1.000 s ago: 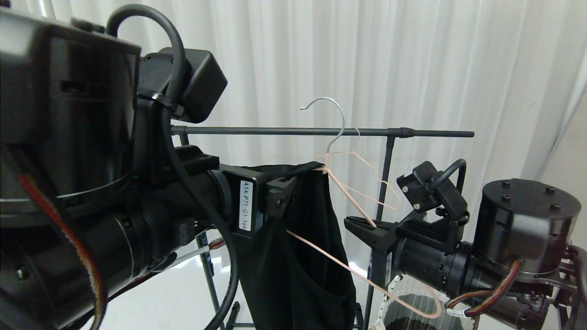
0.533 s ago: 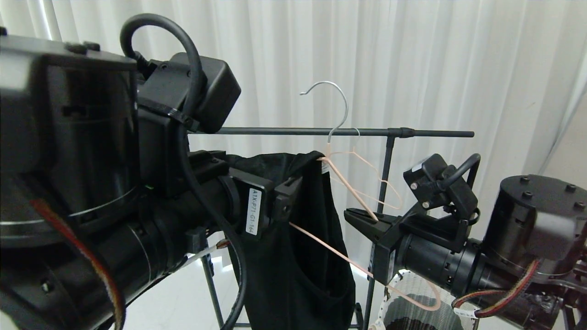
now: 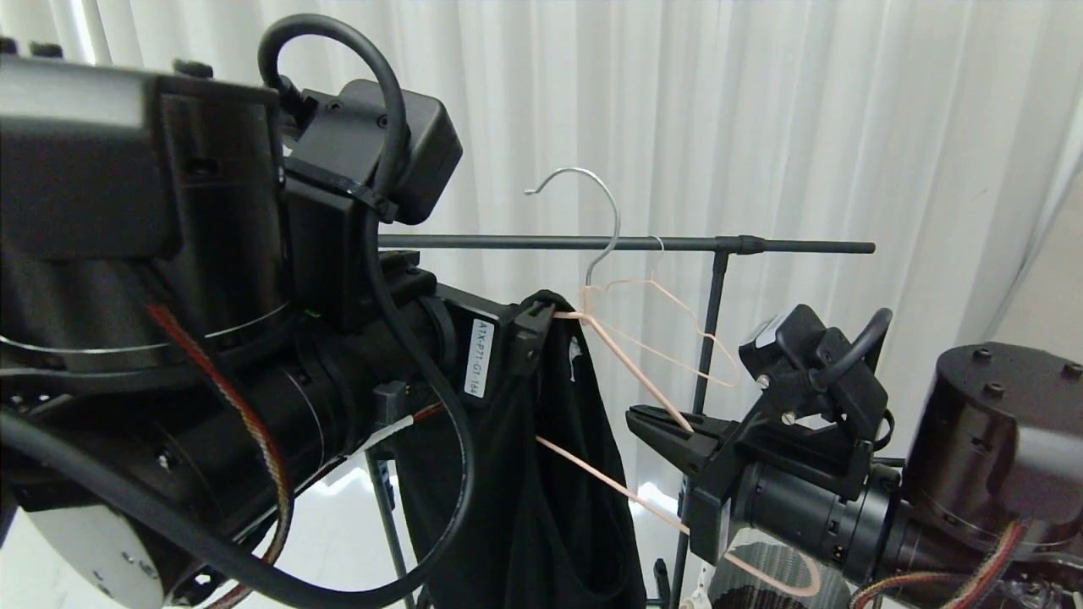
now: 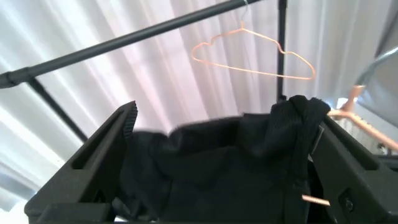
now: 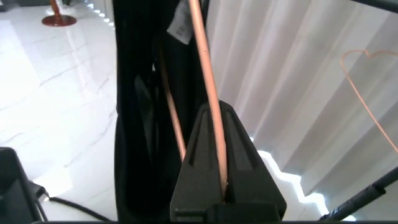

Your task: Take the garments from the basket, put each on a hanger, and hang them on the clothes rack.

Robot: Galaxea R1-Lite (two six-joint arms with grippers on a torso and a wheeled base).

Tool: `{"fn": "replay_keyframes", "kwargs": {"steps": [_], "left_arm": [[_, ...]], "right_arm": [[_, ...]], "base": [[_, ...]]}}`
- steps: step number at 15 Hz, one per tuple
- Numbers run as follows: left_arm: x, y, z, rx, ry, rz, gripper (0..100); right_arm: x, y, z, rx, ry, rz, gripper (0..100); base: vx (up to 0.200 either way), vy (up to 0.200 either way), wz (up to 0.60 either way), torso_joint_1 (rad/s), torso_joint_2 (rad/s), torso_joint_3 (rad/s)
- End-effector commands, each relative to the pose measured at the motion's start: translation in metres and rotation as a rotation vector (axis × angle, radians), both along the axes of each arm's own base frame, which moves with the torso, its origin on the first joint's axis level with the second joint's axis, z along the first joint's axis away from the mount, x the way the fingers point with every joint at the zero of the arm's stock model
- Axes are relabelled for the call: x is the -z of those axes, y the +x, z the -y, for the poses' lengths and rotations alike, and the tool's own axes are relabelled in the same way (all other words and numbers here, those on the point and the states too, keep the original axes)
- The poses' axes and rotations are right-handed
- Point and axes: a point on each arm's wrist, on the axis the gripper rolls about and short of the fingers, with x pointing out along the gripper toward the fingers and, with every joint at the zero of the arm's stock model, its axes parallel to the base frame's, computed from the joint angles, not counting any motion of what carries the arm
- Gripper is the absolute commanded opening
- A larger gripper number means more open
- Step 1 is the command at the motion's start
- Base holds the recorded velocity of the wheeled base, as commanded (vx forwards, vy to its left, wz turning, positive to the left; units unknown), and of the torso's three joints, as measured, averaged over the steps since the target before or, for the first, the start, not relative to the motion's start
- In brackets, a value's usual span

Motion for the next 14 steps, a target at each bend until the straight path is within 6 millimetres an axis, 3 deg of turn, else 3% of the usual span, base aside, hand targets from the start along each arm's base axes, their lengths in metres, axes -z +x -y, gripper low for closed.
{"fn": "replay_keyframes", "kwargs": {"steps": [1, 5, 14], "left_arm": [[0.006, 0.003, 0.005, 0.013, 0.017, -0.017, 100], [0.008, -0.005, 0.013, 0.078, 0.031, -0.019, 100], [0.018, -0.011, 0.004, 0.075, 0.056, -0.038, 100]], "right_arm": [[0.000, -0.002, -0.002, -0.013, 0.001, 0.003, 0], [-0.001, 0.006, 0.001, 0.035, 0.015, 0.012, 0], [-0.006, 0.018, 0.011, 0.111, 0.053, 0.038, 0]], "base": [[0.000, 0.000, 0.00, 0.000, 0.00, 0.000], [0.000, 0.000, 0.00, 0.000, 0.00, 0.000], [0.000, 0.000, 0.00, 0.000, 0.00, 0.000]]}}
